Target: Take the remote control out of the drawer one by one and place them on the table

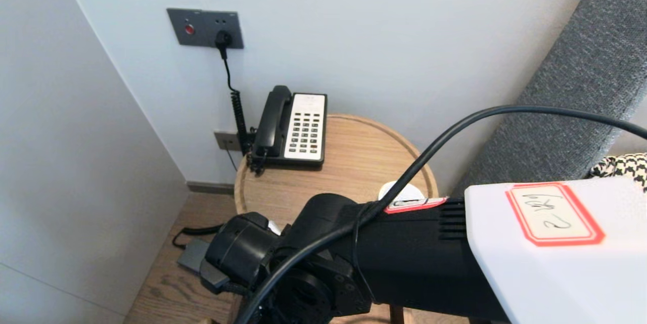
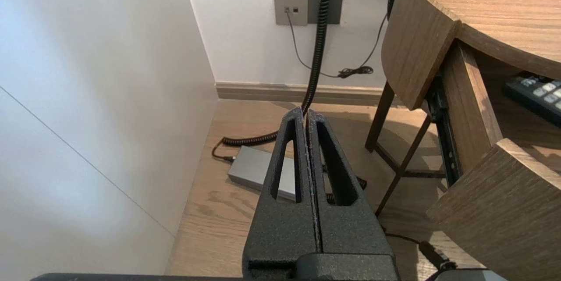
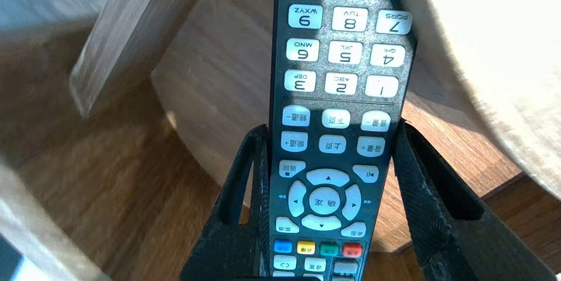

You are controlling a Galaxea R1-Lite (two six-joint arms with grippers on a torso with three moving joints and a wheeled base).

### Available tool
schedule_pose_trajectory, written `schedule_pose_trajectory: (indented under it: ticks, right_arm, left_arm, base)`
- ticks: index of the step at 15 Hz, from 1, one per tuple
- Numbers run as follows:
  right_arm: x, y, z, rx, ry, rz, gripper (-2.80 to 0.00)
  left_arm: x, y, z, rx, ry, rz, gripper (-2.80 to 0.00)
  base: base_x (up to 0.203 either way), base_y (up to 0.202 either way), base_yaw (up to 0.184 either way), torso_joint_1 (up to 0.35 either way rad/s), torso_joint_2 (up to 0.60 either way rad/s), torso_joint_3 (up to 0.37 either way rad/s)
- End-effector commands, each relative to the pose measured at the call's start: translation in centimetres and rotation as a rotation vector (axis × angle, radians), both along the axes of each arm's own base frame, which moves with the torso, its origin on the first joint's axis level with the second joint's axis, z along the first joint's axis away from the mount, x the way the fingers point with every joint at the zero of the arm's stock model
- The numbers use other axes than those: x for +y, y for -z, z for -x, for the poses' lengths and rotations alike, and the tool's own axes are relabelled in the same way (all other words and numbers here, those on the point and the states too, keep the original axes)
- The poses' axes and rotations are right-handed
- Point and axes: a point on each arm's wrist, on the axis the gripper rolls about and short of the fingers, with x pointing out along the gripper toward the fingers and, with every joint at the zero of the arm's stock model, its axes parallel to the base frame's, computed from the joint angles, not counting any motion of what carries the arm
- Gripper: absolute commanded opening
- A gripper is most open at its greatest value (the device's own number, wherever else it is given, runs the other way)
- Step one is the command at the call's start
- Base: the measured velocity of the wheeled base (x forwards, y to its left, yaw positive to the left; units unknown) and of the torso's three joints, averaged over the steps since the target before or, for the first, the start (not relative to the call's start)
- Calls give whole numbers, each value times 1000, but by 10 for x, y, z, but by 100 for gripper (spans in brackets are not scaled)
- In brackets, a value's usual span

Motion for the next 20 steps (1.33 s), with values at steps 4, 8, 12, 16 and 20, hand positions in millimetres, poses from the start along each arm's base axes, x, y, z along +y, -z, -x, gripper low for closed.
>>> schedule_pose_trajectory:
  ticks: [4, 8, 12, 16, 20]
  right_arm:
    - [-3, 3, 4, 0, -54, 41, -280]
    - [-8, 6, 5, -3, -87, 69, -280]
    - [-11, 1, 11, -25, -132, 54, -280]
    - [-15, 2, 14, -33, -180, 69, -280]
    - [-23, -5, 20, -22, -244, 72, -280]
  left_arm:
    - [0, 3, -1, 12, 0, 0, -280]
    - [0, 3, -1, 12, 0, 0, -280]
    - [0, 3, -1, 12, 0, 0, -280]
    - [0, 3, -1, 12, 0, 0, -280]
    - [0, 3, -1, 12, 0, 0, -280]
  base:
    - [0, 0, 0, 0, 0, 0]
    - [0, 0, 0, 0, 0, 0]
    - [0, 0, 0, 0, 0, 0]
    - [0, 0, 0, 0, 0, 0]
    - [0, 0, 0, 0, 0, 0]
